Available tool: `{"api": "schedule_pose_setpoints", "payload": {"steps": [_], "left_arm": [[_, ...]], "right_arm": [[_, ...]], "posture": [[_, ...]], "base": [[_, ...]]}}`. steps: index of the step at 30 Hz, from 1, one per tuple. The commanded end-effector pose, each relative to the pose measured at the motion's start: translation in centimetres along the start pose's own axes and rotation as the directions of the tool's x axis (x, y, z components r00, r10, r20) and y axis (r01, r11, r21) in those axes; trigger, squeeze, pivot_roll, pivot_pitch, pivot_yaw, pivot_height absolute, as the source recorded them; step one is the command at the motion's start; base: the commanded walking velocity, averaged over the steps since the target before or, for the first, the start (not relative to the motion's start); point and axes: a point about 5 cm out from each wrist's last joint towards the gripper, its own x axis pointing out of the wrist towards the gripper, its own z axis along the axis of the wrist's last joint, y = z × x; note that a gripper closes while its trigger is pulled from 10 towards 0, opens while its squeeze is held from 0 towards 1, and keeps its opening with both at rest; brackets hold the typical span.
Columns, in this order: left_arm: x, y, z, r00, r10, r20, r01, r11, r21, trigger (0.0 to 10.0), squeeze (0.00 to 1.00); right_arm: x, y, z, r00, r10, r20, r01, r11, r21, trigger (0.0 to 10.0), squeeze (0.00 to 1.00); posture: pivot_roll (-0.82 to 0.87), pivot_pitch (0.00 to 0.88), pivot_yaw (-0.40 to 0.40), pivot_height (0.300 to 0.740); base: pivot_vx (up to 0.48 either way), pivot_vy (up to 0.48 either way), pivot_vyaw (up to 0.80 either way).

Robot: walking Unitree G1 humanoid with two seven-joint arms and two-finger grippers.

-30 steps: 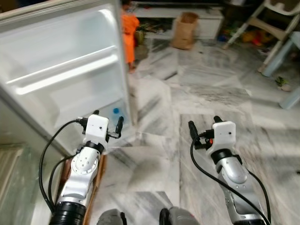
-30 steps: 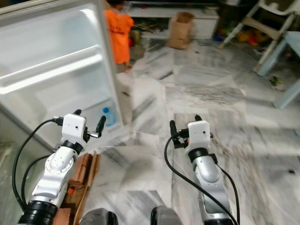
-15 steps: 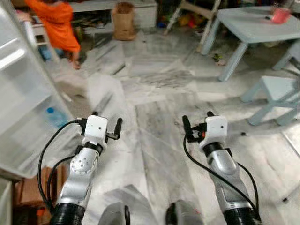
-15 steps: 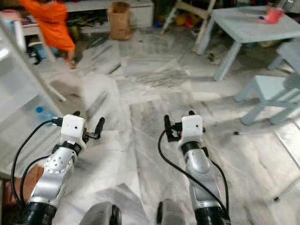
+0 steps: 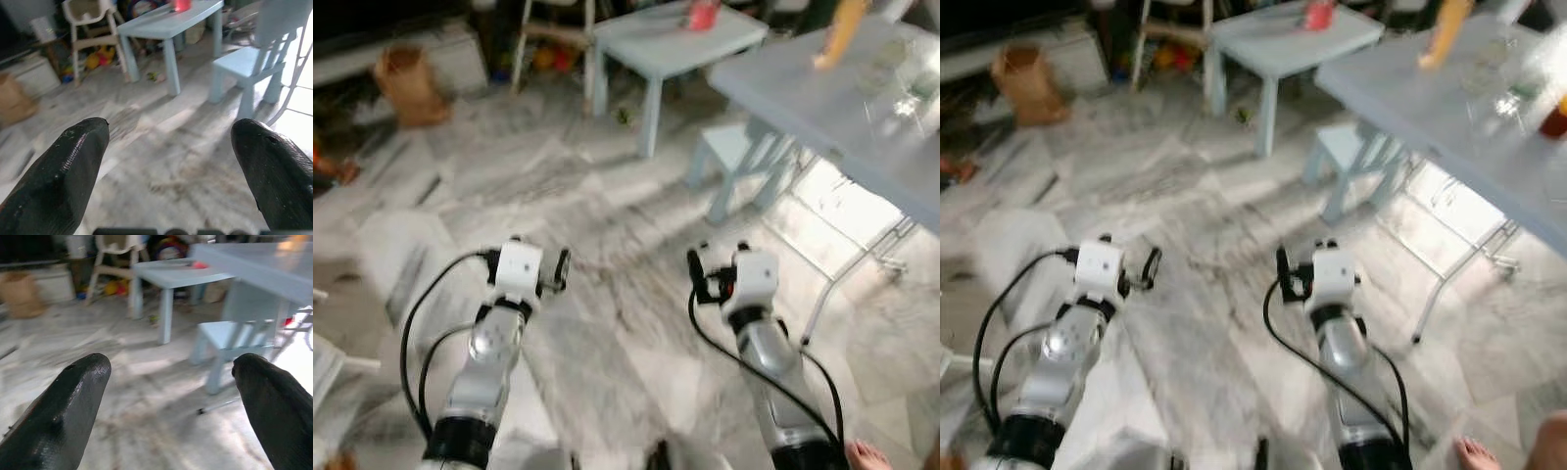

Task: Restocking fridge

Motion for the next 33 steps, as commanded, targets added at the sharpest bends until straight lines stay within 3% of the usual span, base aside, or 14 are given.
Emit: {"api": "schedule_pose_setpoints", "payload": {"steps": [1,10,16,26,31,33], "left_arm": [[0.3,-1.0,0.1,1.0,-0.019,0.003,0.019,1.0,-0.007,10.0,0.0],[0.5,-1.3,0.1,1.0,-0.013,0.02,0.014,1.0,-0.014,10.0,0.0],[0.1,-0.4,-0.5,0.997,0.069,0.022,-0.068,0.996,-0.052,10.0,0.0],[0.5,0.4,-0.4,0.993,0.113,0.033,-0.111,0.992,-0.063,10.0,0.0],[0.2,0.9,0.1,0.984,0.165,0.072,-0.158,0.983,-0.096,10.0,0.0],[-0.2,1.1,0.5,0.979,0.179,0.101,-0.166,0.978,-0.124,10.0,0.0]], "right_arm": [[0.0,-0.6,0.0,1.0,-0.018,0.002,0.018,1.0,-0.013,10.0,0.0],[0.1,-0.4,0.1,1.0,-0.012,0.012,0.012,1.0,-0.014,10.0,0.0],[0.1,-0.4,0.1,1.0,-0.015,0.013,0.015,1.0,-0.015,10.0,0.0],[0.4,0.1,0.8,0.999,0.0,0.05,0.001,1.0,-0.008,10.0,0.0],[0.2,0.0,1.2,0.998,-0.001,0.07,0.002,1.0,-0.02,10.0,0.0],[0.1,0.0,2.4,0.993,0.007,0.121,-0.002,0.999,-0.038,10.0,0.0]], "posture": [[0.03,0.091,0.017,0.74],[0.02,0.086,0.014,0.74],[0.02,0.08,0.014,0.74],[0.01,0.083,0.03,0.74],[0.0,0.085,0.035,0.74],[0.0,0.086,0.041,0.74]], "base": [[0.48,0.0,-0.8],[0.48,0.0,-0.8],[0.48,0.0,-0.8],[0.474,0.0,-0.8],[0.347,0.277,-0.1],[0.291,0.382,0.0]]}}
